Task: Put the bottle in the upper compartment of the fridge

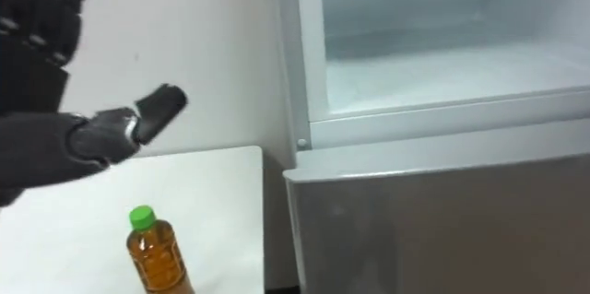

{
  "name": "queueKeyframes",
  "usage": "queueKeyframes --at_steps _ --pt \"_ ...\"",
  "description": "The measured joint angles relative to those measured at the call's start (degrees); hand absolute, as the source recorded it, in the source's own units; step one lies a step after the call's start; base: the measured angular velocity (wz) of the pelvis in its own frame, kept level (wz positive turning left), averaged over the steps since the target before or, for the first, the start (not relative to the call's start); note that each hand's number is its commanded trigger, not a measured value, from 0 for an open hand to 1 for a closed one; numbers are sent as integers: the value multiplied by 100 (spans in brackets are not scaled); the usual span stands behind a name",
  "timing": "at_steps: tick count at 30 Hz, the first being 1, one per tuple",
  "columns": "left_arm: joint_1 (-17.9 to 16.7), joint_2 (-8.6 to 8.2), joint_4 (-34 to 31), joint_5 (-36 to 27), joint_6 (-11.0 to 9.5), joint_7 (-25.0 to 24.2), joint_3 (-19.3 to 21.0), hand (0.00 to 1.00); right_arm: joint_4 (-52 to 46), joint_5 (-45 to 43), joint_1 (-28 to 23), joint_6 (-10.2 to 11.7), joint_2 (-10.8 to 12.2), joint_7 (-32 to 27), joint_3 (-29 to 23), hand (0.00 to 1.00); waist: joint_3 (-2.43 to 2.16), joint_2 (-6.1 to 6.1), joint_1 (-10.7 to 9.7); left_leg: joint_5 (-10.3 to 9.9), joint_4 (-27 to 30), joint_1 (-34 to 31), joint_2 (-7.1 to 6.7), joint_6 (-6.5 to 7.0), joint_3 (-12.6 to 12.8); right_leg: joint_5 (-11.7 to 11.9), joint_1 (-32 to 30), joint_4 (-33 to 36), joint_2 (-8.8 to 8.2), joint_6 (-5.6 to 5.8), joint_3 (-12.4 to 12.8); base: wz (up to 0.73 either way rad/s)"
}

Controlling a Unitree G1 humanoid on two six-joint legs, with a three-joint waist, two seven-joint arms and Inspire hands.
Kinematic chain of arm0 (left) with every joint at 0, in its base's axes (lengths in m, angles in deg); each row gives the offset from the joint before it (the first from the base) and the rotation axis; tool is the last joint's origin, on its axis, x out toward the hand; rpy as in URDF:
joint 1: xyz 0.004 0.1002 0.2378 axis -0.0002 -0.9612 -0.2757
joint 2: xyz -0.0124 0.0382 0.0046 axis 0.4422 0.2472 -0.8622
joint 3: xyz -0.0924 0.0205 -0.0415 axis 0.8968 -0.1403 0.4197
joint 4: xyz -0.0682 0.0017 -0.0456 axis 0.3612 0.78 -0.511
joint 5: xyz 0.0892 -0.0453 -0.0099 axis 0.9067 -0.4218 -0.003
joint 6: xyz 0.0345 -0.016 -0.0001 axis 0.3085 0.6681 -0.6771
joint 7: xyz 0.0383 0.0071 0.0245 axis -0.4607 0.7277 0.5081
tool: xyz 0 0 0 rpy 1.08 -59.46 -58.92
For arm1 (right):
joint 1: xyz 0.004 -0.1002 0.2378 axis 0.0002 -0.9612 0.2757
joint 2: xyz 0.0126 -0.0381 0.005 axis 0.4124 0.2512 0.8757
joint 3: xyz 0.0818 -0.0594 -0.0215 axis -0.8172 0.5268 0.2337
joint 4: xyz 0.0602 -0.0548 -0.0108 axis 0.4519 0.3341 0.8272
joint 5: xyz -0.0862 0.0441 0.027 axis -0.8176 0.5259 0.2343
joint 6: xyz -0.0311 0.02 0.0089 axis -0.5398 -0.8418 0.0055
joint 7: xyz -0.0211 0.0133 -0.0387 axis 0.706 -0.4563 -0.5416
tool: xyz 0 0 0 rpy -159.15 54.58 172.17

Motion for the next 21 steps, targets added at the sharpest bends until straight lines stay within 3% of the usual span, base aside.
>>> queueKeyframes --at_steps 5,8,10,14,18,21 --pt "-141 0 -2 248 -62 77 414 0 -17 9 -69 90 23 0 -5 0 2 -18 134 0 -2 9 -20 0 -166 -18 53 -2 -13 12 -109 10" --pt "-520 -12 40 476 -180 229 629 0 -12 44 -116 92 23 -4 -26 0 -7 -40 214 0 0 10 -37 0 -179 -27 62 -1 -29 21 -119 3" --pt "-920 -86 97 531 -189 365 749 0 -9 70 -161 92 39 -4 -55 0 -21 -64 229 0 7 5 -56 1 -181 -42 55 -5 -47 33 -124 6" --pt "-1320 -102 218 516 -179 521 1006 0 -14 59 -252 90 64 4 -147 0 -47 -53 347 0 40 -4 -82 3 -198 -51 54 -3 -73 43 -129 3" --pt "-1695 -100 448 521 -183 744 1467 0 -22 21 -332 83 73 1 -362 0 -40 -51 369 1 33 2 -96 5 -243 -54 129 -5 -79 50 -140 5" --pt "-2092 -159 725 523 -139 858 1530 0 -32 21 -388 80 81 0 -473 0 -41 -31 354 1 38 17 -97 5 -241 -67 131 -15 -75 58 -141 5"
